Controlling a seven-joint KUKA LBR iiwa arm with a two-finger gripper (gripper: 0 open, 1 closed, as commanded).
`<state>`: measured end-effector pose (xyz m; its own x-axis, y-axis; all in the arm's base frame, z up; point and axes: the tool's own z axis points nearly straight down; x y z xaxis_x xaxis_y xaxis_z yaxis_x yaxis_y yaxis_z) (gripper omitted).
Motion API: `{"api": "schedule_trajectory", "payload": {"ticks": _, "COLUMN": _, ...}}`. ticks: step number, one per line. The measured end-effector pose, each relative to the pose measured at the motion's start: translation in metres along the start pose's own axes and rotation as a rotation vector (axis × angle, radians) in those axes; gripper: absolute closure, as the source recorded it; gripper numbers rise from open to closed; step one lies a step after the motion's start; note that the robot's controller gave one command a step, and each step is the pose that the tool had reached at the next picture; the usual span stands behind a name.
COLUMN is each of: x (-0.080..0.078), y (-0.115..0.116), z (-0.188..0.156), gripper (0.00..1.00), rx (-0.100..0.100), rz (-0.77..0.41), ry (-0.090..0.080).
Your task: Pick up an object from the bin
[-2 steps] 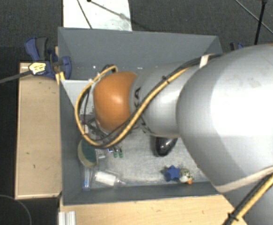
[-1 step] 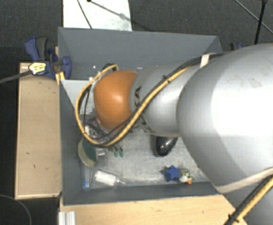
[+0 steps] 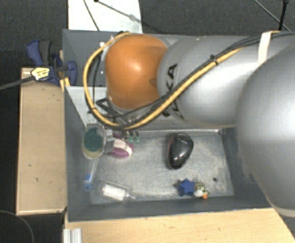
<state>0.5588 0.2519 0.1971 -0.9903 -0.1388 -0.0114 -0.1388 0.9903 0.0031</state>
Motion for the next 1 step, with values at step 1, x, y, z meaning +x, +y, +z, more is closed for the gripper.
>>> {"api": "schedule_trajectory", "payload": {"ticks": 1, "x": -0.0243, "y": -0.0179, "z": -0.1209, "gripper": 1.0, "rx": 0.001, "rz": -0.142, "ry": -0.002}}
